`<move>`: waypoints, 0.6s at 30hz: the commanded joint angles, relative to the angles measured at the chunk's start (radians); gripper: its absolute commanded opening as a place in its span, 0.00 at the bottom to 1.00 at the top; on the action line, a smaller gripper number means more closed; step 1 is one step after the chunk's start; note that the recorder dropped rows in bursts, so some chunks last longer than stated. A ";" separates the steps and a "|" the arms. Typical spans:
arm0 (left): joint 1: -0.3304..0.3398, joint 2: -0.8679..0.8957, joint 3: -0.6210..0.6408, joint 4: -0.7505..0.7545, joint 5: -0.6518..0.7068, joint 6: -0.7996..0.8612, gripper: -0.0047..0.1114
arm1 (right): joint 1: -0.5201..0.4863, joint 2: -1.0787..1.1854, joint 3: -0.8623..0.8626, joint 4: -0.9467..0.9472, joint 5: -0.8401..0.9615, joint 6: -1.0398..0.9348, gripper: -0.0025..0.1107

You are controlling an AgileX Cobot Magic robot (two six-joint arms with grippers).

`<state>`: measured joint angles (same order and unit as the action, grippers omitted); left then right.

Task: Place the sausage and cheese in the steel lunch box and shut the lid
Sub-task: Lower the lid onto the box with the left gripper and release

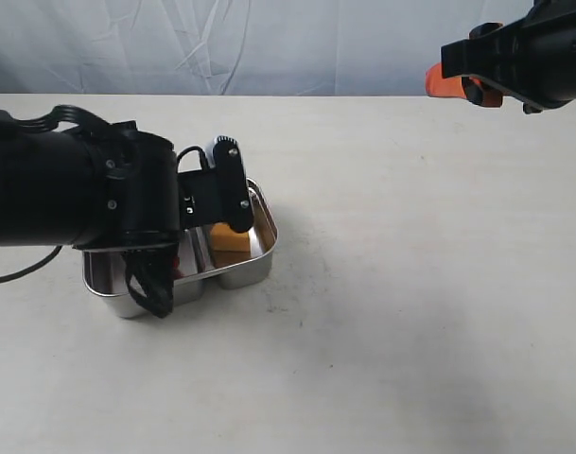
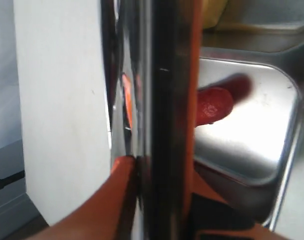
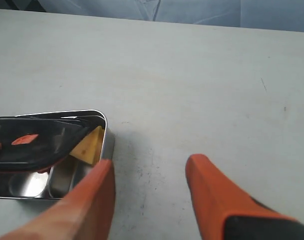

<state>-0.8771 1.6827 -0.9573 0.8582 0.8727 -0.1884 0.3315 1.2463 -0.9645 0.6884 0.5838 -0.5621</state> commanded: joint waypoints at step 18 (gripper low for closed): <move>-0.005 0.004 0.012 -0.299 0.017 0.043 0.57 | -0.005 -0.005 0.003 -0.008 0.002 -0.001 0.43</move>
<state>-0.8771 1.6861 -0.9480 0.5695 0.8821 -0.1472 0.3315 1.2463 -0.9645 0.6884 0.5878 -0.5600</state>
